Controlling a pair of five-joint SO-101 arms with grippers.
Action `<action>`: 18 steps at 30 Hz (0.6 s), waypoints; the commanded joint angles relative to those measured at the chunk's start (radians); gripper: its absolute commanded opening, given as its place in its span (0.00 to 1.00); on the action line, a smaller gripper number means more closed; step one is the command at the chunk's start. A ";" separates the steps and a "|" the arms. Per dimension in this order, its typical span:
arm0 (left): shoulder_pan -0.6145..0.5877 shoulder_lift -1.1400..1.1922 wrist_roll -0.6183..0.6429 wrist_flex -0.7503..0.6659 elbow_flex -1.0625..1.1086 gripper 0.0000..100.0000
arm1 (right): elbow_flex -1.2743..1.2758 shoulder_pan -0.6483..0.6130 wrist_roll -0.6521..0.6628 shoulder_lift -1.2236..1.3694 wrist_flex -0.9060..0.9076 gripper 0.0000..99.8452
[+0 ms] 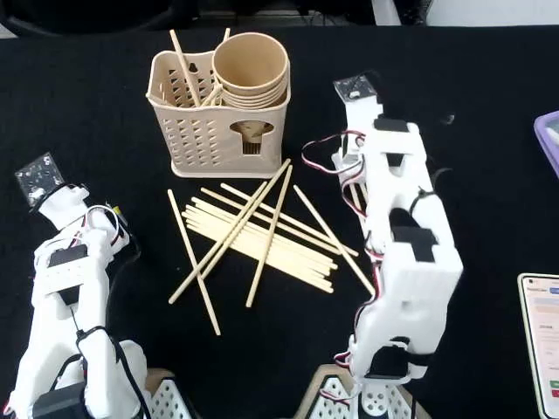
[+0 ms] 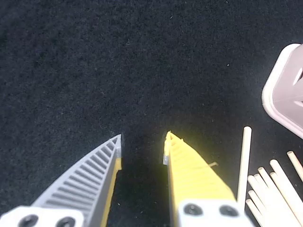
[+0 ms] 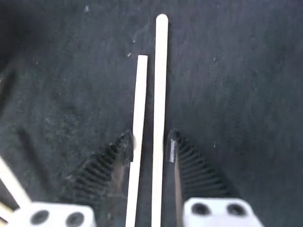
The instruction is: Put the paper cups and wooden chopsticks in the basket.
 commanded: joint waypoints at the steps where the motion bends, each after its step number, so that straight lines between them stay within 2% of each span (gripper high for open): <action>1: 0.007 -0.021 0.011 -0.018 -0.005 0.16 | -0.093 -0.018 0.002 0.028 0.014 0.12; 7: 0.007 -0.021 0.011 -0.018 -0.005 0.16 | -0.143 -0.018 0.005 0.113 0.021 0.12; 12: 0.005 -0.021 0.011 -0.018 -0.005 0.16 | -0.243 -0.023 0.015 0.163 0.126 0.12; 13: 0.005 -0.021 0.011 -0.018 -0.005 0.16 | -0.263 -0.026 0.043 0.179 0.153 0.11; 15: 0.005 -0.021 0.011 -0.018 -0.005 0.16 | -0.305 -0.029 0.130 0.208 0.207 0.01; 18: 0.005 -0.021 0.011 -0.018 -0.005 0.16 | -0.357 -0.040 0.212 0.232 0.292 0.01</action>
